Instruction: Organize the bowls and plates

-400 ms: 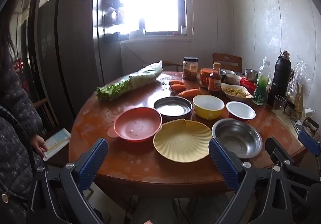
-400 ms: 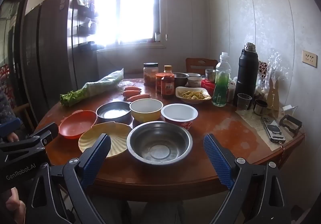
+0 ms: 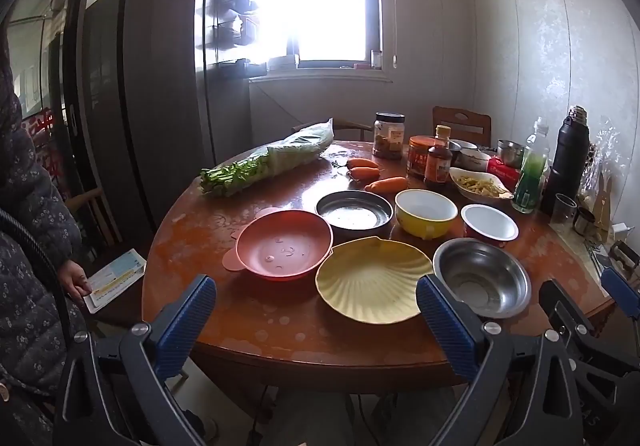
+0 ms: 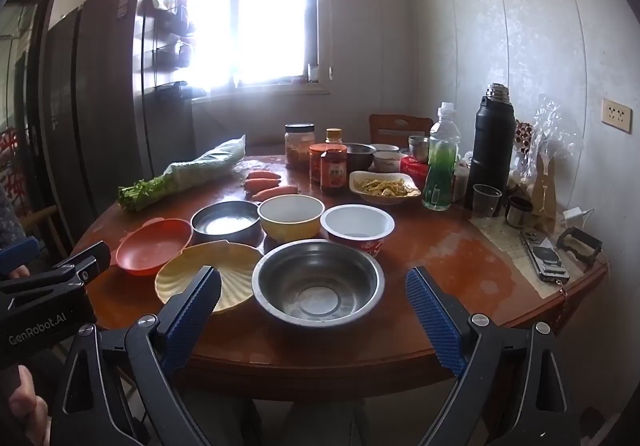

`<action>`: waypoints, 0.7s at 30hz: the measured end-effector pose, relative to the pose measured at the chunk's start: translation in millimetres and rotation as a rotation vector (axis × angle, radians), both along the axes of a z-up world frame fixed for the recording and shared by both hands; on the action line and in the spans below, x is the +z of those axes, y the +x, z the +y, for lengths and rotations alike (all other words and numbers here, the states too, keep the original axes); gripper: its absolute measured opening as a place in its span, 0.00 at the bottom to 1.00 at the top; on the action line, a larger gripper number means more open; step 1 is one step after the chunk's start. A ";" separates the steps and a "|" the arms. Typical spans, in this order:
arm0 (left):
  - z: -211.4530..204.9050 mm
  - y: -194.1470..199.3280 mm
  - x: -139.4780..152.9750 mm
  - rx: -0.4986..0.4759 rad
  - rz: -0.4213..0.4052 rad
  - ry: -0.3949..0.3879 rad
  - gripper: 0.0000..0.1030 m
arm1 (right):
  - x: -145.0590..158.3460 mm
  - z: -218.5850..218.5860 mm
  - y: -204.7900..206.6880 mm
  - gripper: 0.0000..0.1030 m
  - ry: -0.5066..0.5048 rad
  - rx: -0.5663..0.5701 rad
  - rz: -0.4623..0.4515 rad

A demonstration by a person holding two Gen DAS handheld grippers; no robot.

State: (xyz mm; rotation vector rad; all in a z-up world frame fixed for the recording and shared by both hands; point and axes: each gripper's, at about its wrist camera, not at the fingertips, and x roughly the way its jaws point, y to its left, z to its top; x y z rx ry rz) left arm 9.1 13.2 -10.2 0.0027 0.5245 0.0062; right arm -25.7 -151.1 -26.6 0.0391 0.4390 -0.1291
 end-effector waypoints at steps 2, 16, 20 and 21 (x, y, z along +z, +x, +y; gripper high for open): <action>1.2 0.1 -0.4 -0.001 -0.001 -0.001 0.99 | -0.3 -3.4 -1.1 0.92 0.001 0.000 0.003; 5.5 -2.3 -0.1 -0.006 -0.002 0.007 0.99 | 2.6 4.7 1.6 0.92 -0.017 -0.011 0.015; 4.1 -3.3 -0.1 -0.007 0.002 0.005 0.99 | 2.2 2.7 2.4 0.92 -0.012 -0.011 0.018; 5.7 -3.9 -0.2 -0.005 0.002 0.003 0.99 | 2.0 2.6 2.4 0.92 -0.011 -0.012 0.019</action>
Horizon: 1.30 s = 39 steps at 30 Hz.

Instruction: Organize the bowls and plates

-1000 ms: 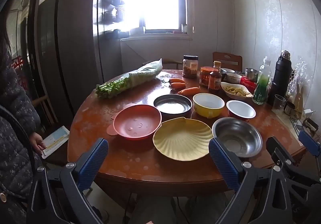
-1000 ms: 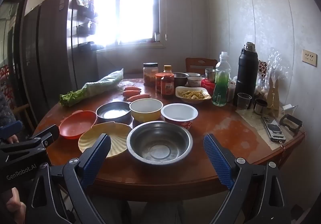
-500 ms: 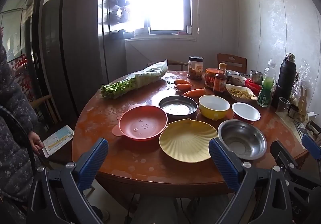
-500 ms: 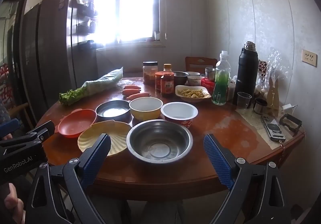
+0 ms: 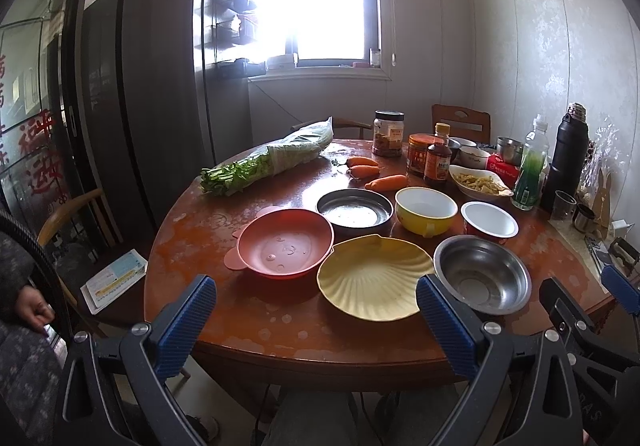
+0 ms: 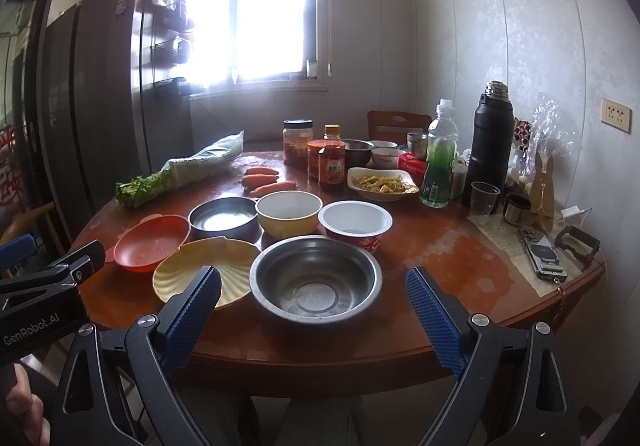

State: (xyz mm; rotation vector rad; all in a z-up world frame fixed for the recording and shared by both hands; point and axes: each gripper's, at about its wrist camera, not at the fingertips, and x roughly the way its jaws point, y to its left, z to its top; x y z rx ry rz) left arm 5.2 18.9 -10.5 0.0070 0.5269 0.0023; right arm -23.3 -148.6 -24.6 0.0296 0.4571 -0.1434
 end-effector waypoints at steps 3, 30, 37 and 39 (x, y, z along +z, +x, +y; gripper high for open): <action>-1.1 -0.5 0.9 0.004 0.002 0.003 0.99 | -0.1 0.1 0.1 0.92 -0.003 -0.001 0.002; 3.9 9.0 -1.4 -0.009 0.038 -0.012 0.99 | -4.4 1.0 4.8 0.92 0.066 0.055 0.025; 16.4 21.7 -7.6 -0.003 0.076 -0.054 0.99 | -9.4 10.4 12.0 0.92 0.060 0.098 0.031; 19.0 23.9 -9.2 0.000 0.081 -0.048 0.99 | -11.6 12.9 14.4 0.92 0.060 0.115 0.038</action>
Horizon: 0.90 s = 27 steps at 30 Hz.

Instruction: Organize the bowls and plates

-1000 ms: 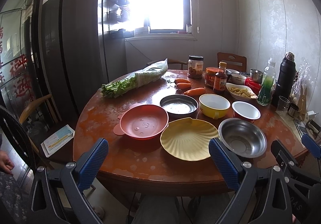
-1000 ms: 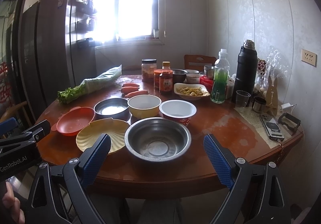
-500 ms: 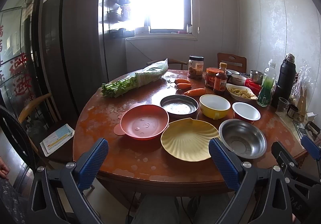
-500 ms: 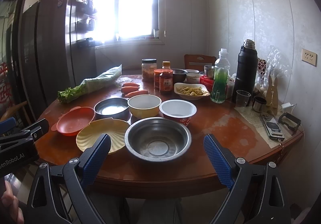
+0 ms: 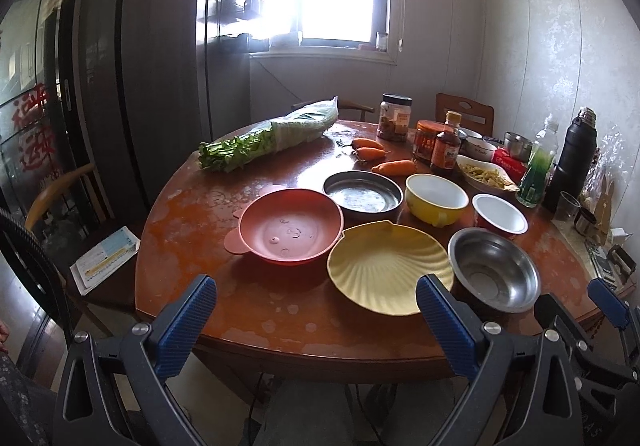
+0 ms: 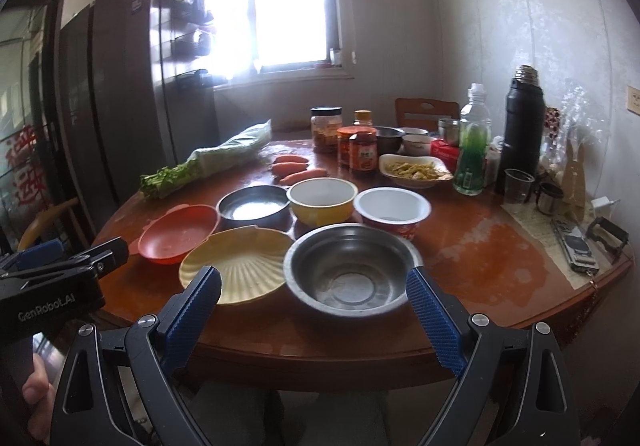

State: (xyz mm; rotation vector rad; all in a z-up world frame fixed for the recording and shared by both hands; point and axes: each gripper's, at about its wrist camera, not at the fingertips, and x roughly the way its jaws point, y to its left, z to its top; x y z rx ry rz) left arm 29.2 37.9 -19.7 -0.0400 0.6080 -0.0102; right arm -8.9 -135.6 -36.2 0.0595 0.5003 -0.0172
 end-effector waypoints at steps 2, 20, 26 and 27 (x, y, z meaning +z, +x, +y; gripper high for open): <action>1.4 2.0 -1.3 0.004 0.007 0.006 0.99 | -2.8 3.8 3.0 0.92 -0.001 0.013 0.005; 18.6 45.4 -26.5 -0.089 0.109 0.068 0.87 | -30.4 40.3 41.0 0.92 0.078 0.235 0.050; 23.8 61.4 -40.5 -0.173 0.160 0.045 0.77 | -41.0 44.2 57.0 0.92 0.180 0.289 0.098; 24.3 64.0 -42.3 -0.191 0.166 0.041 0.75 | -42.7 44.6 58.7 0.92 0.197 0.293 0.105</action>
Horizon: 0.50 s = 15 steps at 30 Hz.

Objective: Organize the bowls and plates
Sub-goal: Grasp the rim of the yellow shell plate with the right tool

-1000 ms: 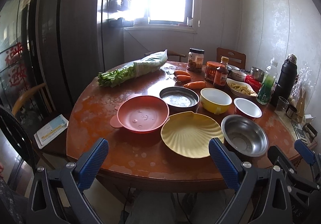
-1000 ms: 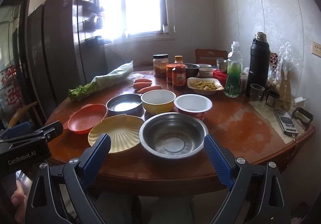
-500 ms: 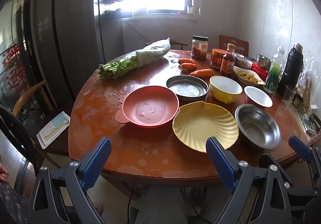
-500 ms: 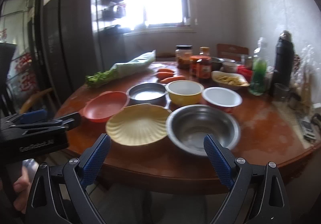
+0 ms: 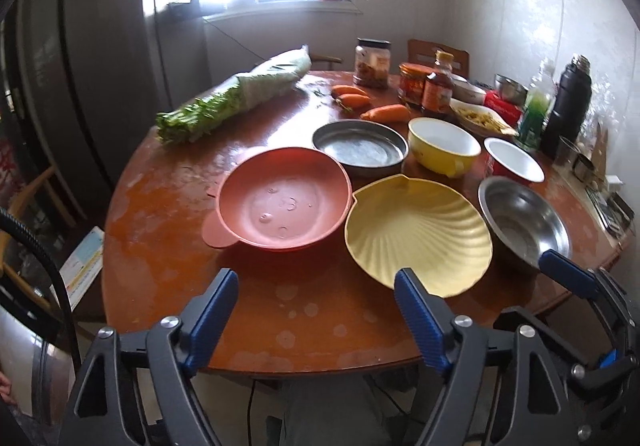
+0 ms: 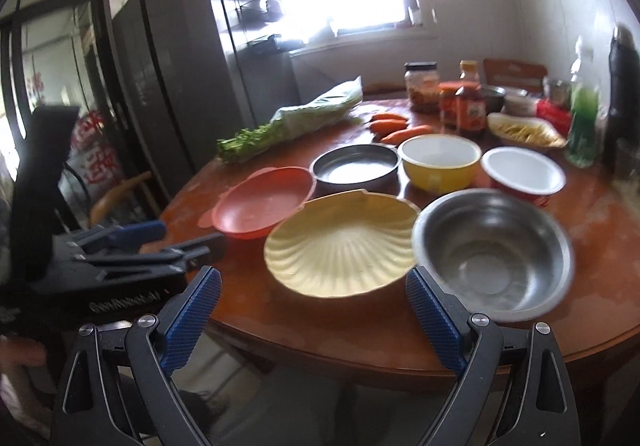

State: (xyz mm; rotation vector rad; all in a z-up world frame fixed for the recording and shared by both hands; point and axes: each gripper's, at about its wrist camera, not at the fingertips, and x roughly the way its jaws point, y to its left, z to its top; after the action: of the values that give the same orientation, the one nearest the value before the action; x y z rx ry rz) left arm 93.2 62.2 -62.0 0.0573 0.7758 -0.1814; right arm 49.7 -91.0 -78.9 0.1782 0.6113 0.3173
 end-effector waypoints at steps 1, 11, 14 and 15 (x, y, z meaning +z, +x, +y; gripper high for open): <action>0.1 1.2 -0.8 -0.010 0.001 -0.005 0.73 | -1.0 0.9 1.1 0.92 0.013 0.004 0.008; 6.3 10.4 -1.4 -0.163 -0.054 -0.041 0.69 | -19.0 2.2 21.7 0.84 0.013 -0.019 0.076; 0.1 9.2 2.3 -0.265 -0.070 -0.020 0.69 | -28.0 -4.4 28.3 0.84 0.066 -0.020 0.145; -3.0 9.1 2.8 -0.280 -0.069 -0.006 0.69 | -31.0 -5.7 30.1 0.84 0.075 -0.024 0.170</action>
State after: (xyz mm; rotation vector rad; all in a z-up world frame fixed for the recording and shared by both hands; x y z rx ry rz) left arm 102.3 59.2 -59.2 0.1665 0.6963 -0.4455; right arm 79.8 -96.7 -109.8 0.2866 0.7653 0.3036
